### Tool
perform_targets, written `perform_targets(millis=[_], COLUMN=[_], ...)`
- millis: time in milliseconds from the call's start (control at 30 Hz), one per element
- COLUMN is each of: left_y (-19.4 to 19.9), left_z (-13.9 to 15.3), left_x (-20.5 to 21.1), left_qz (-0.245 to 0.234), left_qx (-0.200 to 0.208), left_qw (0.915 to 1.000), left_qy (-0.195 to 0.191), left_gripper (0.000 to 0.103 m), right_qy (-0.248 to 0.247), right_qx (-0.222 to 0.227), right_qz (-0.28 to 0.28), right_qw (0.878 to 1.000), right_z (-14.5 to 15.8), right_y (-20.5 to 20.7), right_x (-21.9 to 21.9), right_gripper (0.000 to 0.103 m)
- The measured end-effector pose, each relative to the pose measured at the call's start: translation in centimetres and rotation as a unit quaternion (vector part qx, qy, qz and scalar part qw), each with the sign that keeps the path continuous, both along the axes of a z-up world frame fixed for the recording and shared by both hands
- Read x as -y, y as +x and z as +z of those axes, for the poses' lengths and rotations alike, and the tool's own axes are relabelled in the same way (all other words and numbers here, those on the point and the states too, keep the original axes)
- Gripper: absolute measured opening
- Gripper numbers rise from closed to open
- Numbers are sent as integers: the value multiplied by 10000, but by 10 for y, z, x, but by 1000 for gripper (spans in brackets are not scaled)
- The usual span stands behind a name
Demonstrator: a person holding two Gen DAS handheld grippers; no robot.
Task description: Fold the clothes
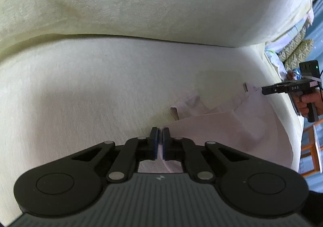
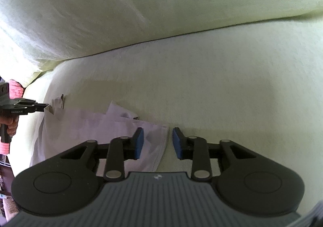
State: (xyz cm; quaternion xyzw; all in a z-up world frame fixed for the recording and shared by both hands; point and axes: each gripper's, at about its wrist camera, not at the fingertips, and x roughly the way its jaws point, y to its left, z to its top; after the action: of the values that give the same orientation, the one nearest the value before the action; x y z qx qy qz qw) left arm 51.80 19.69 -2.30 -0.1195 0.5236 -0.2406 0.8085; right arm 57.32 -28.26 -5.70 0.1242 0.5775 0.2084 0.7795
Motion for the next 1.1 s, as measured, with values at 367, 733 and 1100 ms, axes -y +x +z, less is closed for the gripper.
perform_targets(millis=[367, 733, 1100], left_y=[-6, -4, -7], left_z=[16, 12, 6], left_x=[-8, -15, -16], left_qz=[256, 376, 496], left_qx=[205, 212, 165], left_qw=[9995, 9991, 9986], left_qy=[-28, 38, 97], left_gripper=[0, 0, 0], right_qy=[139, 37, 5], right_qx=[157, 205, 101], right_qz=[-141, -522, -548], right_qw=[9997, 9984, 9984], right_z=[27, 20, 10], right_y=[-1, -3, -15], right_x=[-3, 17, 18], right_gripper=[1, 1, 1])
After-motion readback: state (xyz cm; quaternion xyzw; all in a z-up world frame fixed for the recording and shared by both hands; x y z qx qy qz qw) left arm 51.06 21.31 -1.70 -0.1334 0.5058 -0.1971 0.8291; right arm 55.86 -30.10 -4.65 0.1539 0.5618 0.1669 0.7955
